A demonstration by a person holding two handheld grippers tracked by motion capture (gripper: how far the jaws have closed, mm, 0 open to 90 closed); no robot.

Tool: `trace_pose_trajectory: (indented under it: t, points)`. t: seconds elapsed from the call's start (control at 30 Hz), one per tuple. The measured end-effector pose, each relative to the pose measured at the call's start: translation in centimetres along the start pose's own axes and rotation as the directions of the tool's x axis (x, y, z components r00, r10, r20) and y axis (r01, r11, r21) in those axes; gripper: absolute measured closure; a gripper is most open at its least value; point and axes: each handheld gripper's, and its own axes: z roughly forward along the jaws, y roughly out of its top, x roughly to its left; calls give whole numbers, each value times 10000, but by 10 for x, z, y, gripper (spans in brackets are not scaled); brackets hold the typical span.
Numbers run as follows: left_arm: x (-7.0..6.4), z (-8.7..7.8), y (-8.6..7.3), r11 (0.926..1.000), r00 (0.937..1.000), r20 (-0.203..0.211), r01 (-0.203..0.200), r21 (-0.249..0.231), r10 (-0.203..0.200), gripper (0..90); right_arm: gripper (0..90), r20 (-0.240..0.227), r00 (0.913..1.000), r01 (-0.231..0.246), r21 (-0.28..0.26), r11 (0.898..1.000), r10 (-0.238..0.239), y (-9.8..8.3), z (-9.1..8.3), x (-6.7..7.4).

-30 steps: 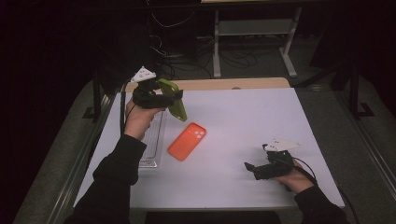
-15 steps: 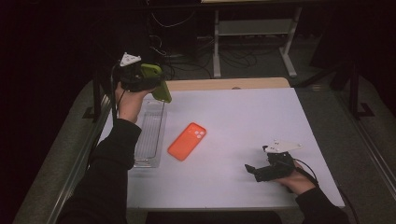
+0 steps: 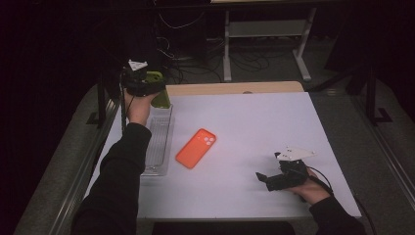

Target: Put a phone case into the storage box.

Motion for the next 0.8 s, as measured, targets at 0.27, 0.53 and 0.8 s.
trace_pose_trajectory:
  t: [0.27,0.53,0.8]
  points:
    - [3,14,-20,9983,9972,-601,471,355,-449,149,5,10,10000,31,-60,10000,-31,0,-1,0]
    - [4,24,-34,9954,9957,-738,611,741,-556,147,5,21,9999,120,-55,9999,-120,1,0,0]
    - [-3,31,-44,9953,9932,-1133,382,887,-281,144,5,-11,10000,76,-63,10000,-76,1,-1,1]
